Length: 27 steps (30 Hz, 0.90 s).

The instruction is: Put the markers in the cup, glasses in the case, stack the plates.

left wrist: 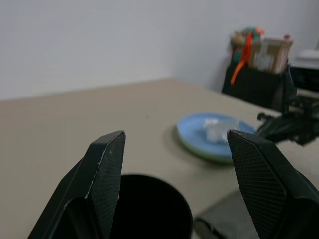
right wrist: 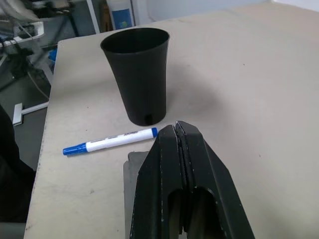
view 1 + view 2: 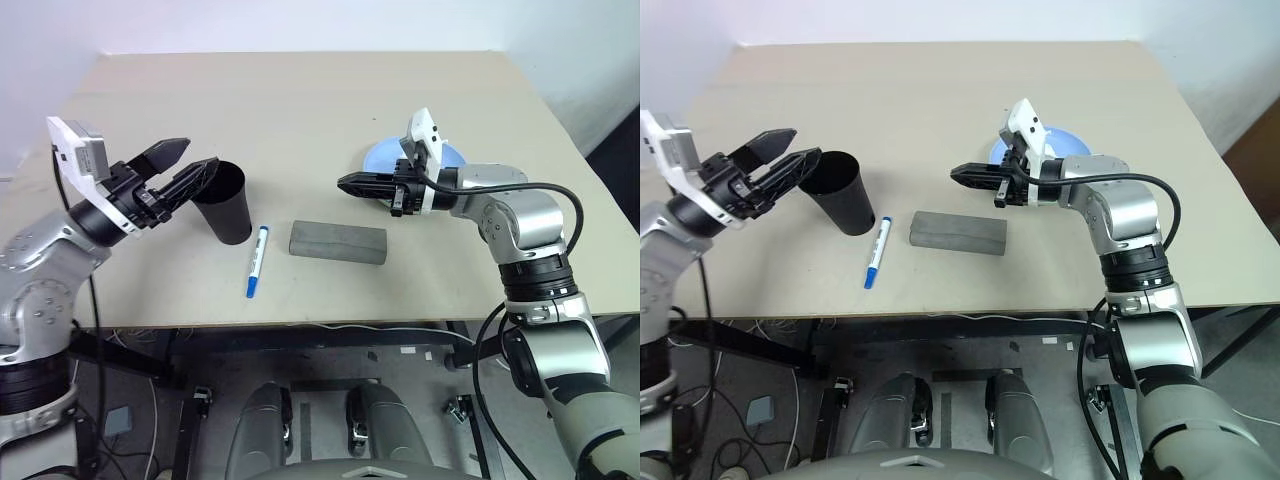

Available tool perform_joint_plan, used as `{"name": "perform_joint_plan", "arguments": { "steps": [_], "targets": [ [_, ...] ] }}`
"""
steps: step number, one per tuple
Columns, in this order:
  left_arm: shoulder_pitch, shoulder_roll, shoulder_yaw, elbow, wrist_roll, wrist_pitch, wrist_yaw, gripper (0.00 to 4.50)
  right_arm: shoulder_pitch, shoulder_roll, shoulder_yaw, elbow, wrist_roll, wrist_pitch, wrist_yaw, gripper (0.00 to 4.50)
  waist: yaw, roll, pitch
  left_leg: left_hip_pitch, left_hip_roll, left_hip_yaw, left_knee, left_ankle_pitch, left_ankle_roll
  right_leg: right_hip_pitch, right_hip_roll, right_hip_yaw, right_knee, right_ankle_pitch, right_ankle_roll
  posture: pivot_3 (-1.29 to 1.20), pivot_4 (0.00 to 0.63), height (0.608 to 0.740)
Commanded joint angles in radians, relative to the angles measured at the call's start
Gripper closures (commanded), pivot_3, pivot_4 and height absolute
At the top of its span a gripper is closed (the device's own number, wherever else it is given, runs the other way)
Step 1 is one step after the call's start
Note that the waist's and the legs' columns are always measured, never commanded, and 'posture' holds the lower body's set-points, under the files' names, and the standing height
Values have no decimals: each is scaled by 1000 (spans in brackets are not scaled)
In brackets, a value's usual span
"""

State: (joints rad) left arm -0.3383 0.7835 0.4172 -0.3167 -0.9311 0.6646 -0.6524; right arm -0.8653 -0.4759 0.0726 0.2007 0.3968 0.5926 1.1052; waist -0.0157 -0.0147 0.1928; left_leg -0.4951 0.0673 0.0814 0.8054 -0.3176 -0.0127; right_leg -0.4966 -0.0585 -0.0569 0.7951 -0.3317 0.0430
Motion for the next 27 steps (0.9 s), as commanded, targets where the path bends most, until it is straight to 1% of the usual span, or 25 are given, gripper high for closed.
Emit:
{"name": "perform_joint_plan", "arguments": {
  "steps": [1, 3, 5, 8, 11, 14, 16, 19, 23, 27],
  "targets": [
    [31, 72, 84, -134, -132, 135, 80, 1074, -25, 2, -8, 2, 7, -14, 4, 4500, 0, 0, 0, 0, 0, 0, 0, 0, 0, 0, 0, 0, 0, 0, 0, 0, 150, 670],
    [65, 109, 103, -201, -169, 215, 170, 1074, -26, 3, -6, 8, 5, -17, 6, 4500, 0, 0, 0, 0, 0, 0, 0, 0, 0, 0, -2, 0, 0, 0, 0, 0, 150, 670],
    [105, 147, 107, -258, -206, 282, 225, 1074, -30, 4, -6, 15, 4, -20, 8, 4500, 0, 0, 0, 0, 0, 0, 0, 0, 0, 0, -2, 0, 0, 0, 0, 0, 150, 670],
    [159, 173, 104, -328, -314, 361, 323, 1074, -39, 6, -5, 26, 2, -25, 10, 4500, 1, 0, 0, 0, 0, -1, 0, 0, 0, 0, -2, 1, 0, 0, 0, 0, 150, 670],
    [191, 176, 75, -374, -352, 393, 414, 1074, -45, 7, -4, 34, 0, -29, 12, 4500, 2, 0, 0, 0, 0, -1, 0, 0, 0, 1, -2, 1, 0, 0, 0, 0, 150, 670],
    [198, 155, 14, -391, -322, 407, 513, 1074, -50, 5, 0, 38, -6, -35, 13, 4500, 2, 0, 0, 1, 0, -1, 0, 0, 0, 1, -2, 1, 0, 0, 0, 0, 150, 670],
    [200, 162, -37, -395, -312, 432, 548, 1074, -52, 4, -1, 37, -6, -34, 15, 4500, 2, 0, 0, 1, 0, -1, 0, 0, 0, 1, -2, 1, 0, 0, 0, 0, 150, 670],
    [202, 147, -109, -394, -277, 454, 611, 1074, -55, 4, -2, 37, -8, -34, 16, 4500, 2, 0, 0, 0, 0, -1, 0, 0, 0, 0, -2, 1, 0, 0, 0, 0, 150, 670],
    [166, 84, -208, -366, -188, 452, 682, 1074, -52, 1, -2, 34, -14, -39, 14, 4500, 3, 0, 0, 0, -1, 0, 0, 0, 0, 0, -2, 1, 0, 0, 0, 0, 150, 670],
    [108, 20, -274, -326, -95, 458, 736, 1074, -46, -2, -2, 27, -19, -37, 12, 4500, 5, 0, 0, 0, -1, -1, 0, 0, 0, 1, -2, 1, 0, 0, 0, 0, 150, 670]
  ]
}}
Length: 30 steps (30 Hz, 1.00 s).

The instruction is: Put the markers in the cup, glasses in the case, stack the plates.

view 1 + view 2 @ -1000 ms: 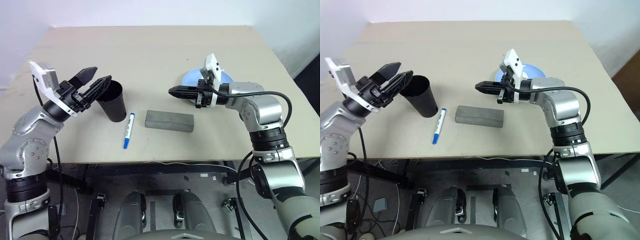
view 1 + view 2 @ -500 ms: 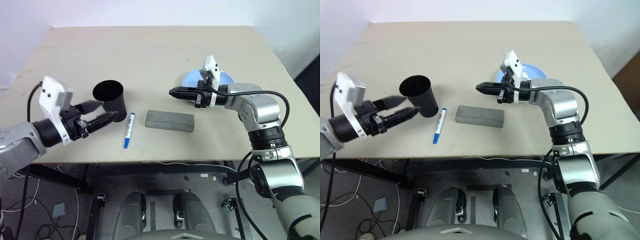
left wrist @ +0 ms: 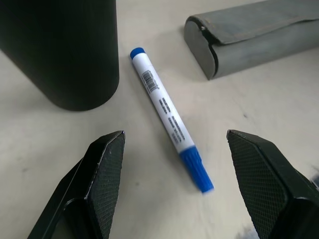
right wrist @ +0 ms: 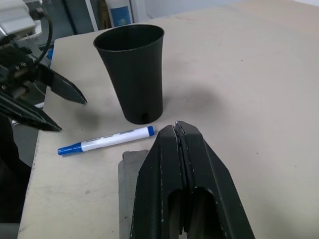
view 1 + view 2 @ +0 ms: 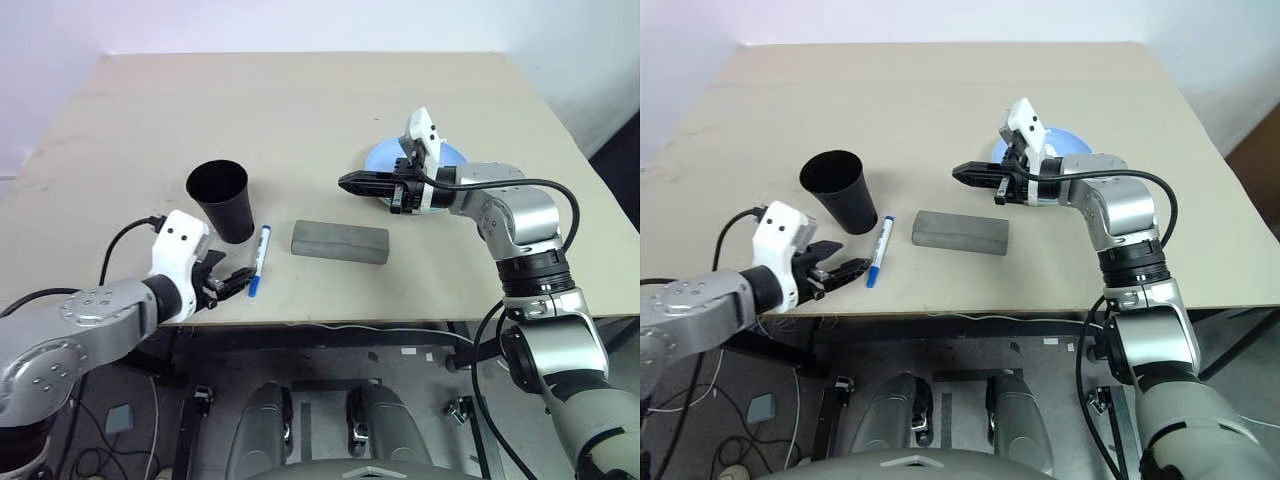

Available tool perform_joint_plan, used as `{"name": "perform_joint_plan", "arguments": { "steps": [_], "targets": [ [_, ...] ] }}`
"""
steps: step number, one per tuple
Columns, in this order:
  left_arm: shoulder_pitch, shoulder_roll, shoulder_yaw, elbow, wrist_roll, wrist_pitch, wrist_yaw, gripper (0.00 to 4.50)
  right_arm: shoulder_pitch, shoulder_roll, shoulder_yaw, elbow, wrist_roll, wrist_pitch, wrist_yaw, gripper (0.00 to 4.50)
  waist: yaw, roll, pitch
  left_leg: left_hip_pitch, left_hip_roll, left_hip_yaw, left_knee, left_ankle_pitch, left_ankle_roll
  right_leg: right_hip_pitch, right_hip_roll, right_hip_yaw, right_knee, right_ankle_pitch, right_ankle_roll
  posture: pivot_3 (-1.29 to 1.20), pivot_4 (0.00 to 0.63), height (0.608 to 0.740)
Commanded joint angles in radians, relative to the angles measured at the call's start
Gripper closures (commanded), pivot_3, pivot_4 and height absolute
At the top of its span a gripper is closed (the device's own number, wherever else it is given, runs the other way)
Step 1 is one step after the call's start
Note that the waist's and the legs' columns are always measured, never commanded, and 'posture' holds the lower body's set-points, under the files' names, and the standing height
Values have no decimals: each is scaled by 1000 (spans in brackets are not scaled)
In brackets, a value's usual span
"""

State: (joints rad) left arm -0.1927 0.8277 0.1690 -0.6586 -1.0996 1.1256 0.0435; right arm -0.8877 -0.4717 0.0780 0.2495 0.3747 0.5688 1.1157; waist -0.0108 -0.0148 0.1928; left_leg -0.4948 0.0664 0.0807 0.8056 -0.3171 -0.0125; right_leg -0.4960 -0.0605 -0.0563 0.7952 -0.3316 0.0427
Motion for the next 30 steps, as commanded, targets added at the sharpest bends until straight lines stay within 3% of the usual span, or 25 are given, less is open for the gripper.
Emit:
{"name": "perform_joint_plan", "arguments": {
  "steps": [1, 20, 30],
  "targets": [
    [-48, -38, -33, 25, 90, 3, 49, 1074, -23, -7, -7, -22, 2, -13, 0, 4500, -1, 0, 0, 0, 0, 0, 0, 0, 0, 0, 0, 0, 0, 0, 0, 0, 150, 670],
    [-343, -275, -172, 222, 266, 280, 75, 1074, 3, -14, -19, -45, 5, -3, -29, 4500, 0, 0, 0, 0, -1, 0, 0, 2, 2, 0, 0, 0, 0, 1, 2, 0, 150, 670],
    [-417, -355, -138, 240, 372, 484, 41, 1074, -6, -18, -33, -44, 18, 15, -39, 4500, 0, 0, 0, 2, -1, 0, 0, 4, 1, 1, 0, 0, 2, 2, 2, 0, 150, 670]
  ]
}}
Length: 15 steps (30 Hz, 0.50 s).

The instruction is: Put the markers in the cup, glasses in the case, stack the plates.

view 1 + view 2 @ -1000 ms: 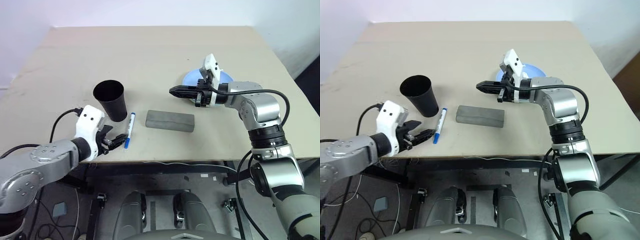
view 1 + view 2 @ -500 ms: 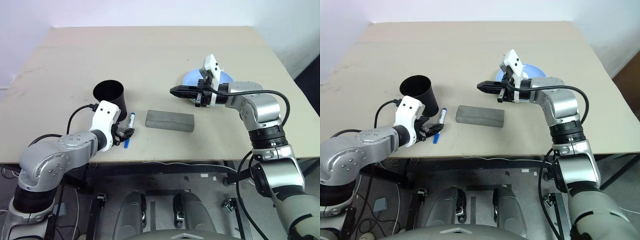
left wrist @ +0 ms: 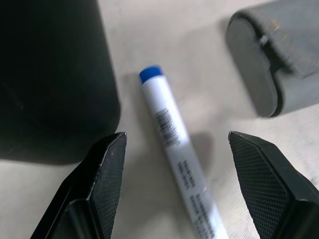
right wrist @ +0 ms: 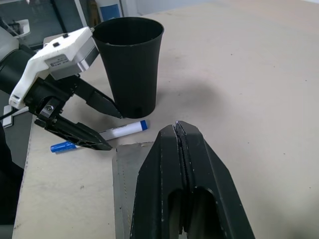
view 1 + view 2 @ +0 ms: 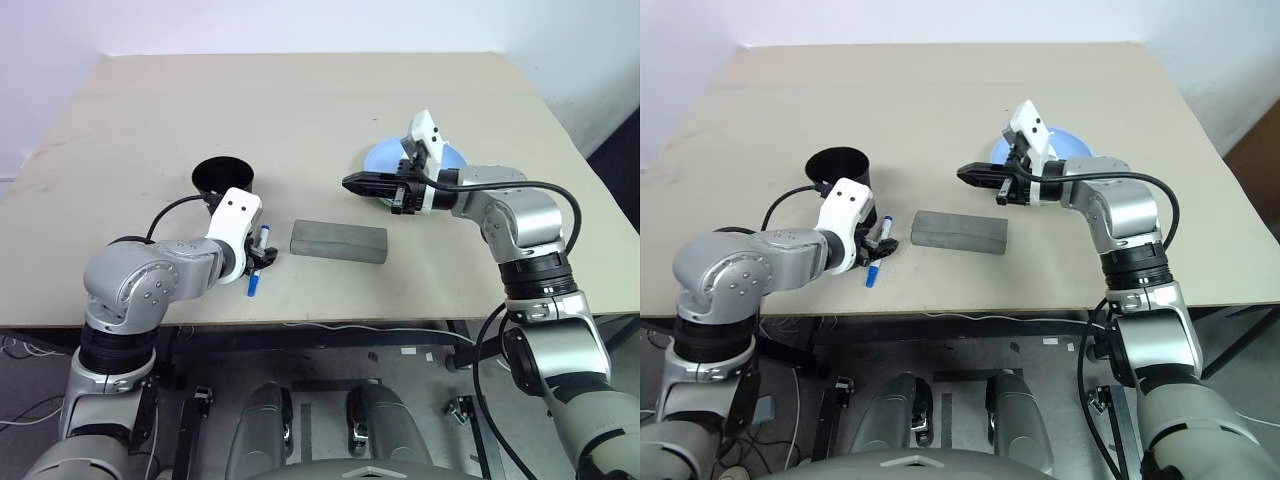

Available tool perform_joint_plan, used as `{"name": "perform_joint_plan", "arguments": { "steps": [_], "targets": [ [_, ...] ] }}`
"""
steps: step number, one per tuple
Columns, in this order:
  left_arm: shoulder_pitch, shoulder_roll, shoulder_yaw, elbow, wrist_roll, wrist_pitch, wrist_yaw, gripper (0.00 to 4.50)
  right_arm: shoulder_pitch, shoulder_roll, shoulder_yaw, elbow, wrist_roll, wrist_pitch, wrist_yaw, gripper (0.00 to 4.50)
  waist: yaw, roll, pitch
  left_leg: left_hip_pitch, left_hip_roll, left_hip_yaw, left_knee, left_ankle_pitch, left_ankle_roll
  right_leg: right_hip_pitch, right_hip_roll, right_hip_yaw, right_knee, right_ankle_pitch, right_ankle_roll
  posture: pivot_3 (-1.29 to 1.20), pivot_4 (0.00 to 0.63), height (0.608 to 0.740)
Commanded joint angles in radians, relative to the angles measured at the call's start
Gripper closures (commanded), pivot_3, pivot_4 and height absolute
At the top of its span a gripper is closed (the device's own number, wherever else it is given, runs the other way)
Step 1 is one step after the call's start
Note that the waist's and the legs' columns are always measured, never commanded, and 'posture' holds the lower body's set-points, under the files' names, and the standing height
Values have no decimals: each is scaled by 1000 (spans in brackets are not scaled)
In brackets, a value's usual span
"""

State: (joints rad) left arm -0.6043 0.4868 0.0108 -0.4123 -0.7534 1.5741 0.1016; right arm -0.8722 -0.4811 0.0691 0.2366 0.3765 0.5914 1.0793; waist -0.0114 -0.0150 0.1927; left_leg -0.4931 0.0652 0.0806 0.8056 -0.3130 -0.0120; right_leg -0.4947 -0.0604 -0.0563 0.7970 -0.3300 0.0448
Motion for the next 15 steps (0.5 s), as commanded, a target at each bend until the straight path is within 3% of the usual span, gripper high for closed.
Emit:
{"name": "perform_joint_plan", "arguments": {
  "steps": [1, 11, 15],
  "targets": [
    [-4, -20, 31, -16, 28, 38, -20, 1074, -21, -10, -25, -32, 16, -7, -2, 4500, 1, 0, 0, 0, 0, 0, 0, 0, 0, 0, 0, 0, 0, 0, 0, 0, 150, 670],
    [32, -18, 32, -57, 42, 40, -47, 1074, -32, -11, -18, -10, 4, -28, 1, 4500, 0, 0, 0, 0, 0, 0, 0, 4, 1, 0, -1, 0, 0, 3, -2, 0, 150, 670],
    [32, -20, 37, -57, 53, 40, -46, 2032, -32, -11, -17, -8, 3, -33, 2, 4500, 0, 0, 0, 0, 0, 0, 0, 4, 1, 0, -1, 0, 0, 3, -2, 0, 150, 670]
  ]
}}
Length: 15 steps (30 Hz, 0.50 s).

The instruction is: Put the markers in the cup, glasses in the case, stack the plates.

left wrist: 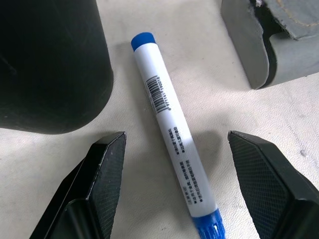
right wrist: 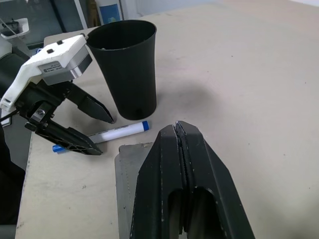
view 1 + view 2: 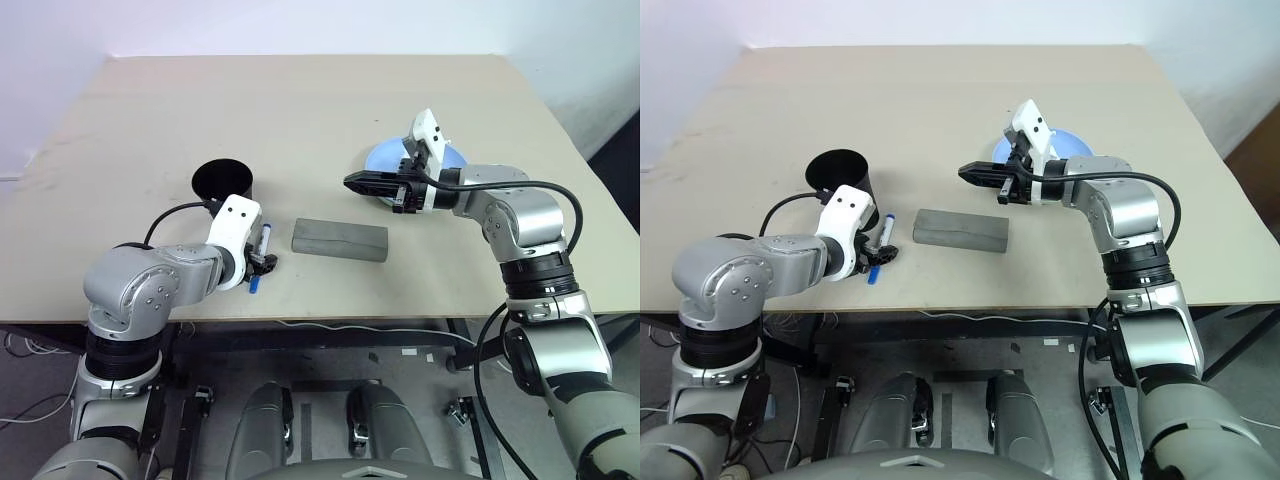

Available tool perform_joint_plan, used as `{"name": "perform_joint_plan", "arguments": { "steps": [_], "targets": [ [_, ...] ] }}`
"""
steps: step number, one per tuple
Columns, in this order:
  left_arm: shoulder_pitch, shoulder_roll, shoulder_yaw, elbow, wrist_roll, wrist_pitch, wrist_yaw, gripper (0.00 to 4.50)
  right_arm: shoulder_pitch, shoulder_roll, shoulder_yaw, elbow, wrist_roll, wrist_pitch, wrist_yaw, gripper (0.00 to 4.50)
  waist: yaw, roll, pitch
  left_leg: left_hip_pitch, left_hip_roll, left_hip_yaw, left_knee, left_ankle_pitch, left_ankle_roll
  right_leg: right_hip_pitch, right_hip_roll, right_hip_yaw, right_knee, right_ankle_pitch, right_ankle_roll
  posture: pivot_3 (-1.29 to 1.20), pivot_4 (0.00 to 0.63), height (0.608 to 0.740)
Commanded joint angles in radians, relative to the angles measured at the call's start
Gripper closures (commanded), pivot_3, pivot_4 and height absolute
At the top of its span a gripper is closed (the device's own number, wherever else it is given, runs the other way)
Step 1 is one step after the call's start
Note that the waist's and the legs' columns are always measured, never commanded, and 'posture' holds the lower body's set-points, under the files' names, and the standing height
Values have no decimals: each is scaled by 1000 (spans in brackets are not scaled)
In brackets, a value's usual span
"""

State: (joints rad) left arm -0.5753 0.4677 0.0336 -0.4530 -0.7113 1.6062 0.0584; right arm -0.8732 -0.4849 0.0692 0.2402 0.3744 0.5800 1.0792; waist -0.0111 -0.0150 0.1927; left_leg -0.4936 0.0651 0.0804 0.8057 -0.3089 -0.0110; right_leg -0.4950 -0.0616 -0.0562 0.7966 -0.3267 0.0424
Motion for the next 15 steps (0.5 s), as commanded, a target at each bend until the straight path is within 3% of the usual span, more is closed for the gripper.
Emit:
{"name": "perform_joint_plan", "arguments": {
  "steps": [1, 7, 15],
  "targets": [
    [2, 0, 17, -16, 16, 8, -3, 2360, -31, -8, -18, -11, 5, -23, 3, 4500, 0, 0, 0, 0, 0, 0, 0, 0, 0, 0, 0, 0, 0, 0, 0, 0, 150, 670],
    [-4, -4, 24, -31, 45, 8, -19, 4232, -30, -9, -17, -6, 0, -31, 1, 4500, 0, 0, 0, 0, 0, 0, 0, 0, 0, 0, 0, 0, 0, 0, 0, 0, 150, 670],
    [5, -10, 27, -82, 101, -17, -55, 4232, -28, -11, -17, -4, -8, -46, 1, 4500, -1, 0, 0, -1, 0, 0, 0, 0, 0, -1, 0, 0, 0, 0, 0, 0, 150, 670]
  ]
}}
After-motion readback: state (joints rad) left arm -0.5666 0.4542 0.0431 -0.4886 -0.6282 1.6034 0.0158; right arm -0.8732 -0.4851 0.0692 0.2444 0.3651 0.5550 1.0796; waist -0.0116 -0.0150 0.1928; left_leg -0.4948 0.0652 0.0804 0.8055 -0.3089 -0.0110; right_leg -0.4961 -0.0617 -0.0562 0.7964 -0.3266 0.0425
